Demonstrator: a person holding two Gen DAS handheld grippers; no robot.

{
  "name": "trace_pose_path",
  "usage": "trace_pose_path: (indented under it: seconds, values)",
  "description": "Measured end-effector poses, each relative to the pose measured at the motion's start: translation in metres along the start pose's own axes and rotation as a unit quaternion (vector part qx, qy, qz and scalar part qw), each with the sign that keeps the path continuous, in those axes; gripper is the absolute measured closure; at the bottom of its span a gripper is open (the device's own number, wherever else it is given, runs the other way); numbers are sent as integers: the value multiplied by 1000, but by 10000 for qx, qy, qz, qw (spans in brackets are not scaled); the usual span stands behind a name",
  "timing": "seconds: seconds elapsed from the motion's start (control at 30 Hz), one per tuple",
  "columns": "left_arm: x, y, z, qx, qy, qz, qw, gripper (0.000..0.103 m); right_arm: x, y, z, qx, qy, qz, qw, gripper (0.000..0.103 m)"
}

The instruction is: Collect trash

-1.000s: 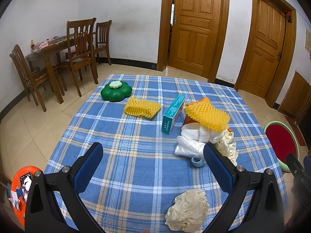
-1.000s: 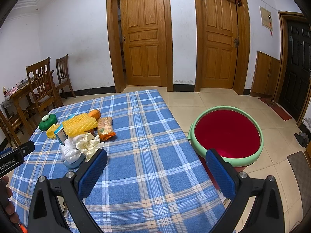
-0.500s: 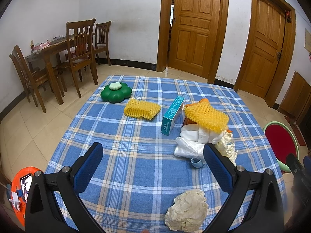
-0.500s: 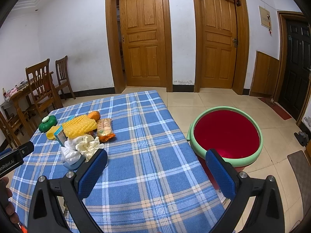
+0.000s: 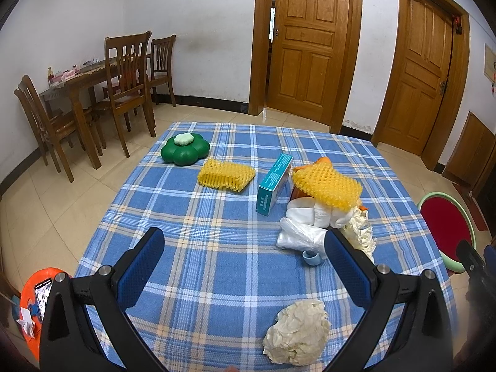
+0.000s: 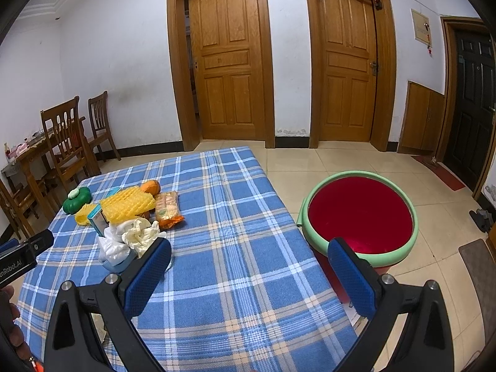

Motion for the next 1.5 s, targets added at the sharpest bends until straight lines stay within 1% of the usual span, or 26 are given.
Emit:
trace_pose_path:
  seconds: [0.23,0.37,0.47,0.8,0.93,1.1,1.17,1.2,1.23,1.27,1.33,1.4,1.5]
  values:
    - [7,3,-2,-70,54,-22,10000,2,2,-3,2,-30,19,7,10000,0]
    - [9,6,5,-131,97,-59,9999,2,2,-4,3,-43,28,-3,10000,0]
    - [4,17,11,-220,281,-254,9990,2,4,-8,3,-68,52,-7,10000,0]
    - [-8,43,26,-429,693,-765,9937,2,1,-7,11,-130,92,-73,9998,0]
    - [-11,52,34,-591,870,-983,9896,10,-1,-6,14,-173,108,-112,9997,0]
    - [-14,63,46,-764,1146,-1203,9831,14,-4,-5,16,-222,133,-162,9995,0]
    - [-14,64,48,-794,1229,-1248,9813,22,-5,-5,18,-239,141,-184,9994,0]
    - [-15,66,49,-815,1287,-1298,9798,31,-6,-4,18,-247,147,-193,9994,0]
    - [-16,68,50,-819,1321,-1339,9787,38,-7,-4,19,-252,149,-203,9994,0]
    - [-18,69,51,-808,1370,-1382,9775,41,-8,-4,19,-255,150,-215,9993,0]
    - [-20,73,52,-751,1529,-1455,9746,50,-9,-3,19,-255,161,-229,9993,0]
    - [-19,73,52,-723,1588,-1428,9743,54,-10,-3,19,-254,166,-248,9992,0]
    - [-17,66,48,-701,1552,-1304,9767,55,-12,-3,18,-236,155,-276,9992,0]
Point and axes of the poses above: each gripper's, at about its wrist camera, not at the fingertips, and x roughly against the way its jaws point, z to its right, y to its underside, the point moved 5 cm from there along -x, roughly the way its jaws point, and after that the axes turned 10 degrees about -x, right-handed, at the moved point
